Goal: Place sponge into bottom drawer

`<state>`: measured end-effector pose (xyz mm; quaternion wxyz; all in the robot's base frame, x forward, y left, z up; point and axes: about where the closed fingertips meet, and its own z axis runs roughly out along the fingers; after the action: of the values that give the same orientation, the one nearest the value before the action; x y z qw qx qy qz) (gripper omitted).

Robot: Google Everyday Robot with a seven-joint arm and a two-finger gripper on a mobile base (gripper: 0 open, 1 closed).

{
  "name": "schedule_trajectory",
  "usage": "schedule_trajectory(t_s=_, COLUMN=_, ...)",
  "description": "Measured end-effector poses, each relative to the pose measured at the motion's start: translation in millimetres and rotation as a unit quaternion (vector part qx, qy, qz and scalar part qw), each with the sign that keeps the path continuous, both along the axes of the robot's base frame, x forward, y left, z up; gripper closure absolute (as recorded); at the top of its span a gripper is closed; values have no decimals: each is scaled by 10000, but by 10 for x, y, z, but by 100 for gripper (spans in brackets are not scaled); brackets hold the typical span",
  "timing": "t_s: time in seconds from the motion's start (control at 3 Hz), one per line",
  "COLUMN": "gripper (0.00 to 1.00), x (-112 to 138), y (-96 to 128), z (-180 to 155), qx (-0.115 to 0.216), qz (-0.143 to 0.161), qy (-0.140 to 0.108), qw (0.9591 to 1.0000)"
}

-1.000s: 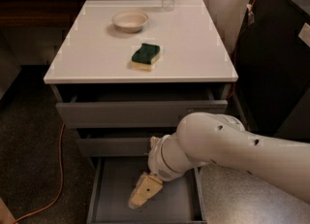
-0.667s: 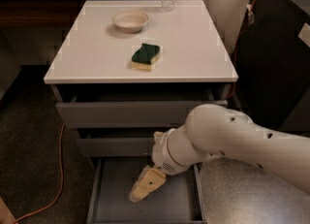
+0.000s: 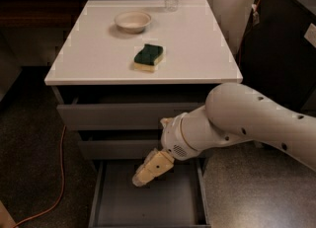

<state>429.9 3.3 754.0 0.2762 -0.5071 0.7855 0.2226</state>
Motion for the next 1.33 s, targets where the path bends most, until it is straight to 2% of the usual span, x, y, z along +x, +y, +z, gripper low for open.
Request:
schedule_trajectory(t_s=0.33, gripper=0, x=250, y=32, z=354, qx=387, qz=-181, qy=-140, qw=9990)
schedule_trajectory(t_s=1.0, gripper=0, x=606, y=45, z=770, qx=560, qz=-581, qy=-388, qw=9960)
schedule_trajectory(t_s=1.33, gripper=0, x=897, y=34, z=1069, qx=532, qz=-758, qy=-499, qw=9944)
